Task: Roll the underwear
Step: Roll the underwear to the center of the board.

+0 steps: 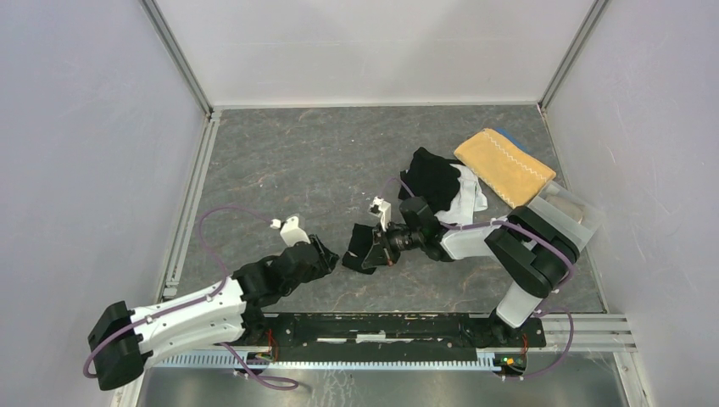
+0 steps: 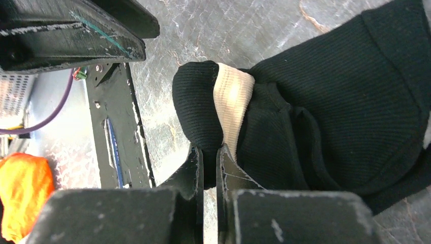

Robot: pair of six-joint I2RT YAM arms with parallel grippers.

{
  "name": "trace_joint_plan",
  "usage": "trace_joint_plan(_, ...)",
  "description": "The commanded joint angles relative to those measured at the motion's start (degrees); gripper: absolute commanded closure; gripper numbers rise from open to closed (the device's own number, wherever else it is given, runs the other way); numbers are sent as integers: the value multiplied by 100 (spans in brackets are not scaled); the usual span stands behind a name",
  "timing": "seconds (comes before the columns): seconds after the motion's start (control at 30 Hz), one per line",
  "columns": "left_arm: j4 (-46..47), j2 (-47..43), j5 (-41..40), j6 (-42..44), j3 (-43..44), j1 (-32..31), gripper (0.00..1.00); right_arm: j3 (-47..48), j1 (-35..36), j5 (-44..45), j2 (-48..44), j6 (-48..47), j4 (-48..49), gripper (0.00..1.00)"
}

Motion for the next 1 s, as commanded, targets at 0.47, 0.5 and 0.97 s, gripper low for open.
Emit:
trace_joint_plan(0.47, 1082, 1290, 85, 917, 641, 158, 40, 52, -528, 312, 491, 421, -555, 100)
trace_joint_plan(0.5, 1143, 1375, 132, 950, 644, 201, 40, 114, -532, 341, 511, 354, -651, 100)
trace_joint_plan(0.97, 2068, 2639, 793, 1649, 879, 738, 38, 441, -534, 439, 549, -121, -1285, 100)
